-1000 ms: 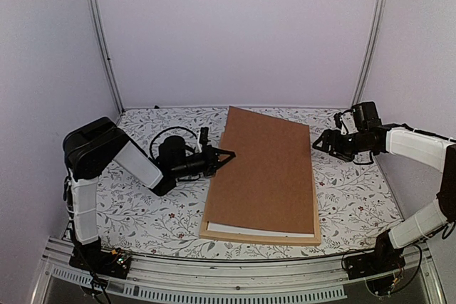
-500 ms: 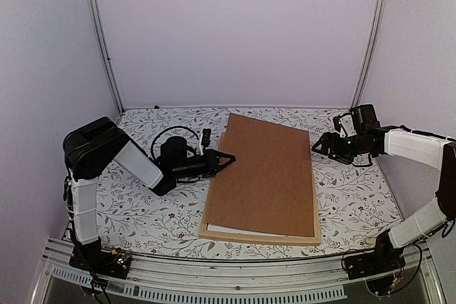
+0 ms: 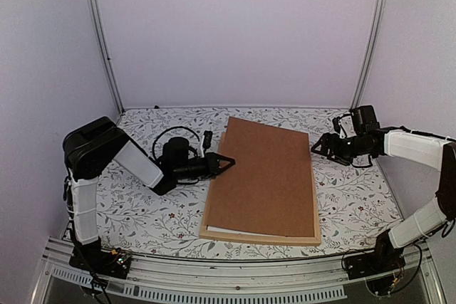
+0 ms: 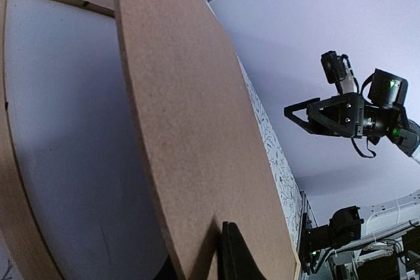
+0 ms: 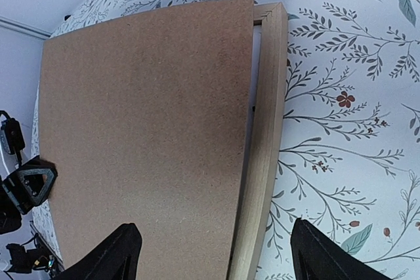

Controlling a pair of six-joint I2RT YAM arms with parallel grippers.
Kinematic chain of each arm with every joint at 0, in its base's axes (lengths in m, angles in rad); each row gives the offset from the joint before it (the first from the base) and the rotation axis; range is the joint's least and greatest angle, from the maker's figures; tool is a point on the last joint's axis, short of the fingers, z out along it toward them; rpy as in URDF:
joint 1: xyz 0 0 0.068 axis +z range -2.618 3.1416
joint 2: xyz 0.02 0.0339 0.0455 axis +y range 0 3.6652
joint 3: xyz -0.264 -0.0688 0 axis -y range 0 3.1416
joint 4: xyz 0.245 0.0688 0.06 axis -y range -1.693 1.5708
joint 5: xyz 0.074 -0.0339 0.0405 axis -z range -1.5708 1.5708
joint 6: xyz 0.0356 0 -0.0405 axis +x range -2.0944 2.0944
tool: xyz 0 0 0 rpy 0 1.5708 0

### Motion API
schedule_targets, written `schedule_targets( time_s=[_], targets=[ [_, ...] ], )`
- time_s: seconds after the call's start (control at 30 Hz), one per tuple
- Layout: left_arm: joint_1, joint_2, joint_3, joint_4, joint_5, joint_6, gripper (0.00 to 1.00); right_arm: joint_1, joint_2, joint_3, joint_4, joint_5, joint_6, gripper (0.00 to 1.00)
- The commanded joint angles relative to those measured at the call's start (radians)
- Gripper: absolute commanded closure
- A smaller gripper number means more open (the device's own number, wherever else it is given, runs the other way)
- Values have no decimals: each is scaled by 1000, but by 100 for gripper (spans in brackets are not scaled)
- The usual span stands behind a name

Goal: Put the photo into the frame
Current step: Place the backboard on the frame body.

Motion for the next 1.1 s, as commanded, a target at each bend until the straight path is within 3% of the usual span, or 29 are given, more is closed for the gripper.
schedule_targets(
  time_s=[0.0, 0.37, 0.67, 1.07],
  targets=[
    [-24, -16, 19, -132, 2, 167, 87, -2, 0, -25, 35, -53, 11, 18],
    [-23, -21, 81, -238, -9, 251, 81, 20, 25, -25, 82, -59, 33, 17],
    [-24, -51, 51, -225, -49, 279, 92, 7, 176, 113, 130, -10, -33, 17],
    [-26, -72, 34, -219, -68, 293, 96, -60, 440, 321, 212, -144, -99, 20]
  ],
)
